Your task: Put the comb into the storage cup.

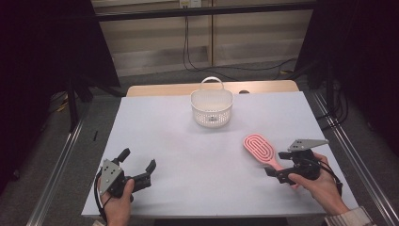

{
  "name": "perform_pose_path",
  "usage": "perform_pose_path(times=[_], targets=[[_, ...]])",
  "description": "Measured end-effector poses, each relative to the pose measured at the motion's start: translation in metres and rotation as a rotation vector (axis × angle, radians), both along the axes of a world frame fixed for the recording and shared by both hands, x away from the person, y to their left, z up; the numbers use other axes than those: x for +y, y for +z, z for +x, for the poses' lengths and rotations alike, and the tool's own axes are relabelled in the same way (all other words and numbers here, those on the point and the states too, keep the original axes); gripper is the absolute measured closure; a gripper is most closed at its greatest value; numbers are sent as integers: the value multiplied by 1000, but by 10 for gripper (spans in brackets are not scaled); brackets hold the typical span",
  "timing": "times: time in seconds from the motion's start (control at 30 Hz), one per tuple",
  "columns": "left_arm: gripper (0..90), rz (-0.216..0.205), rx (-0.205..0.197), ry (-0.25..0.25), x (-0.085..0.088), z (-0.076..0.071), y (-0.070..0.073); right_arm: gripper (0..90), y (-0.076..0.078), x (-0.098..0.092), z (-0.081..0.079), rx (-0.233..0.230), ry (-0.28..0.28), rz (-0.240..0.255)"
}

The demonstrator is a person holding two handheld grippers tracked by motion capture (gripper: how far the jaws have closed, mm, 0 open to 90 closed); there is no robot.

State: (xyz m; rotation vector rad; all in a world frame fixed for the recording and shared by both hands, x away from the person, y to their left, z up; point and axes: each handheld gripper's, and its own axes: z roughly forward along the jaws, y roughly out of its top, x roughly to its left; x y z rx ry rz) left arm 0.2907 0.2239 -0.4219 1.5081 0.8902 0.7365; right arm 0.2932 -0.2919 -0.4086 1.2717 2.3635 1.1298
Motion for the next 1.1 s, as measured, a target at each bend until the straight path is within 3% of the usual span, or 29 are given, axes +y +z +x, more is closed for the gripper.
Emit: perform_pose_path(times=[0.03, 0.27, 0.43, 0.53, 0.7, 0.73, 0.8, 0.87, 0.93, 1.1], targets=[[18, -4, 3, -3, 0, 0, 0, 60, 1, -1, 0, -6, -8, -4], [17, -3, 6, -7, -1, 0, 0, 86, 5, -9, 1, -27, -20, 34], [17, 0, 9, -9, -2, 1, -1, 120, 5, -11, 3, -32, -33, 6], [18, -1, 6, -8, -1, 1, -1, 109, 4, -13, 6, -77, -34, 14], [17, -1, 8, -11, -2, 1, -1, 88, 4, -13, 11, -67, -39, 27], [17, 2, 7, -9, -2, 1, -1, 58, 5, -13, 11, -78, -62, 8], [17, 9, 10, -6, -1, 1, -1, 9, 5, -12, 11, -57, -116, 34], [18, 10, 11, -6, -1, 1, -1, 51, 6, -12, 11, -60, -101, 71], [17, 9, 12, -7, -1, 1, -1, 26, 7, -12, 14, -36, -70, 95], [17, 12, 10, -5, -1, 1, -1, 36, 11, -6, 24, -15, -39, 40]])
